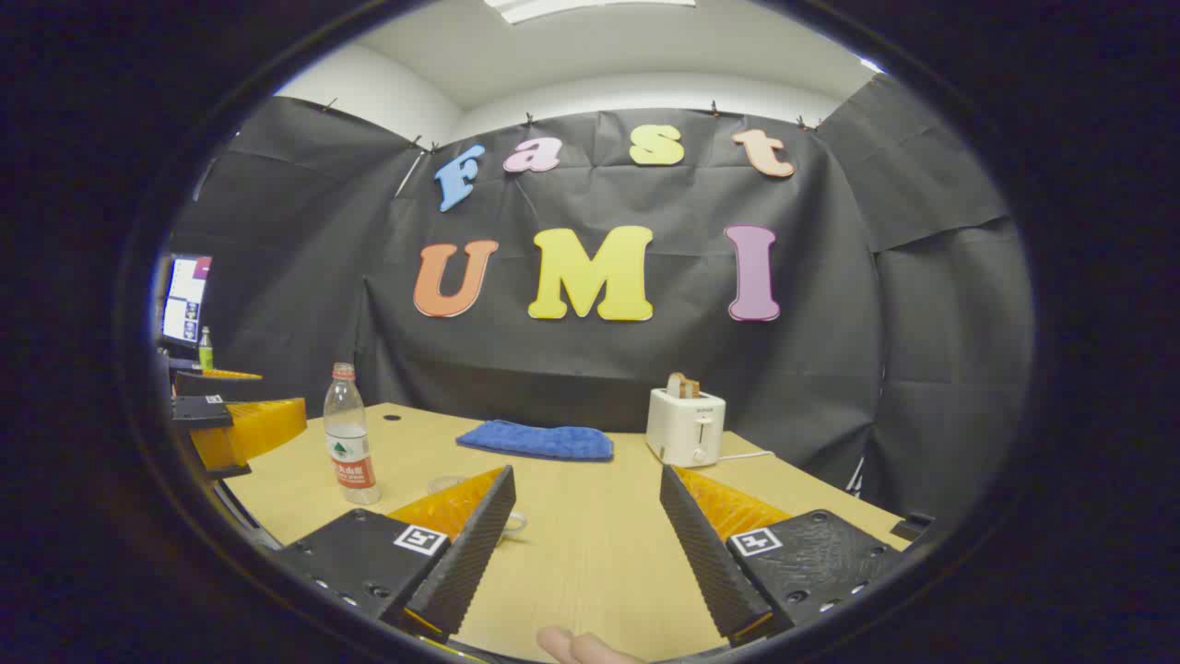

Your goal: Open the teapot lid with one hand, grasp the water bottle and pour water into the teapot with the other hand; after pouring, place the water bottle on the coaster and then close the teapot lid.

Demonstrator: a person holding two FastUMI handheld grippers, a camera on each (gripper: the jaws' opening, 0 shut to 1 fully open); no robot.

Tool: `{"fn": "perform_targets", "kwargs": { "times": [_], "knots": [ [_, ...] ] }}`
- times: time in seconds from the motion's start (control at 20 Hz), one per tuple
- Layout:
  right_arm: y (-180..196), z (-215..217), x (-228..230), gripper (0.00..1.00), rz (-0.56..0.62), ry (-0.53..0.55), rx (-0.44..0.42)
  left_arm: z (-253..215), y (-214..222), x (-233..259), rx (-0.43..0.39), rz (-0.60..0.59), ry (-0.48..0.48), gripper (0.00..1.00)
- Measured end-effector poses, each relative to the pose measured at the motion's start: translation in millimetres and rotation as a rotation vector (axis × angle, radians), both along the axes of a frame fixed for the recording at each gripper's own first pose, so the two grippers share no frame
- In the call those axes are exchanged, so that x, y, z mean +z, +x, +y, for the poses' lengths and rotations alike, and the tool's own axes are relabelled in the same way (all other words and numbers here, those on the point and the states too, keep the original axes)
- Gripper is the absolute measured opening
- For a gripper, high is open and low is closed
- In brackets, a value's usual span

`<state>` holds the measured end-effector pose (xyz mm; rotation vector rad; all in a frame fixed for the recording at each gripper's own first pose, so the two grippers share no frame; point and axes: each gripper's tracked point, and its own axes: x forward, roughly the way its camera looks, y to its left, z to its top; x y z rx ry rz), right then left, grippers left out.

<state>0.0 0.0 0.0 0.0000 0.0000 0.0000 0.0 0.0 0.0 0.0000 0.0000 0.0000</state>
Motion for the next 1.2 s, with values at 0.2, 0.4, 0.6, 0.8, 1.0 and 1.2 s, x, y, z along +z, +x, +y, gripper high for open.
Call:
{"fn": "perform_targets", "kwargs": {
  "times": [0.2,0.4,0.6,0.8,1.0,1.2],
  "knots": [
    [5.3,0.8,-5.3,0.97,0.012,0.009,0.006,6.0,5.4,-6.9,0.019,0.025,-0.046,1.0],
    [11.0,-1.9,-14.6,0.95,0.033,0.004,0.004,9.5,7.8,-11.6,0.03,0.038,-0.048,1.0],
    [15.1,0.3,-21.5,0.97,0.045,0.01,0.01,10.9,7.5,-15.9,0.034,0.047,-0.046,1.0],
    [26.8,10.7,-36.6,0.95,0.06,0.004,0.025,24.5,10.1,-17.5,0.056,0.05,-0.04,1.0],
    [48.1,32.3,-44.3,0.95,0.068,0.039,0.049,45.7,12.6,-18.4,0.093,0.052,-0.024,1.0],
    [78.9,68.7,-53.9,0.95,0.078,0.027,0.104,65.9,11.9,-17.4,0.121,0.055,-0.046,1.0]
  ]
}}
